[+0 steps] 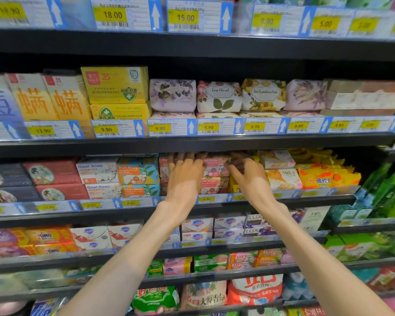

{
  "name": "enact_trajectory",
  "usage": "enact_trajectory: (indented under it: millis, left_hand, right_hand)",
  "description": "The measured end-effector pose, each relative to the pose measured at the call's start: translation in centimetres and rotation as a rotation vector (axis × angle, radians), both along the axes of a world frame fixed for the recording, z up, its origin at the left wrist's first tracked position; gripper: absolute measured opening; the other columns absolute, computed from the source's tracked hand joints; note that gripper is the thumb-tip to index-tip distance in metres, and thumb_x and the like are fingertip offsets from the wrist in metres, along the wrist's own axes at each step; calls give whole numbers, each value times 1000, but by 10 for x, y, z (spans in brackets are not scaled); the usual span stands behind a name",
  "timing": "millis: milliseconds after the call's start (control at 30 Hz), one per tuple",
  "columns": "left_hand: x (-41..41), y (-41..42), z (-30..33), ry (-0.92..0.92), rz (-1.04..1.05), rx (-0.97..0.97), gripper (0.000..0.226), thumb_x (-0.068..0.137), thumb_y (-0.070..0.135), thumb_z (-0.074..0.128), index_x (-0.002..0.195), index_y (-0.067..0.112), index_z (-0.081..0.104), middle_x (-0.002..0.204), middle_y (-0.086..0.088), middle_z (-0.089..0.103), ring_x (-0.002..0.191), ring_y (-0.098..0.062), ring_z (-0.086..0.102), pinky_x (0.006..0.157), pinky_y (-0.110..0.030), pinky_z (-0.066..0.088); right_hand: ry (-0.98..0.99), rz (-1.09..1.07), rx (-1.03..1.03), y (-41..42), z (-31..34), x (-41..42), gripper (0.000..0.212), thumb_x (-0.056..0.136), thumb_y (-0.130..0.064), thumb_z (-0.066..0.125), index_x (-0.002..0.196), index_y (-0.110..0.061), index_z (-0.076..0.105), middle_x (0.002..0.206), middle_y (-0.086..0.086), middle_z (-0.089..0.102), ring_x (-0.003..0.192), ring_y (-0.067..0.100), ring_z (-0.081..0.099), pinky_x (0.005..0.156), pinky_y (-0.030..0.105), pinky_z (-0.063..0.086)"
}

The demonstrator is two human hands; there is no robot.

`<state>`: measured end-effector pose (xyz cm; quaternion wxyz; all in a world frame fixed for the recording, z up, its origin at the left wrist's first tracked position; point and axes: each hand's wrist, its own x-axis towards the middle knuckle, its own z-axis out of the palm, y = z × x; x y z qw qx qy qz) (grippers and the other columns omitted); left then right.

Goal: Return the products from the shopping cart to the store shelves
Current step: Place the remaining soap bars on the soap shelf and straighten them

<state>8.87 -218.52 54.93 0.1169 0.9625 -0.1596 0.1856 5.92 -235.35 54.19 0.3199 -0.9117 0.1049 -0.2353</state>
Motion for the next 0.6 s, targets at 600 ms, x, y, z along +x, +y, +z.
enact_trajectory:
  millis: [600]
  left_hand:
    - [-3,58,-19,-425,6,31,34,88,15,72,121,12,66,123,-10,65,119,-34,53,105,-52,40]
  right_hand:
    - [-325,33,-459,34,-16,-19,34,93,-25,64,123,-9,57,120,8,54,114,26,50,92,36,52]
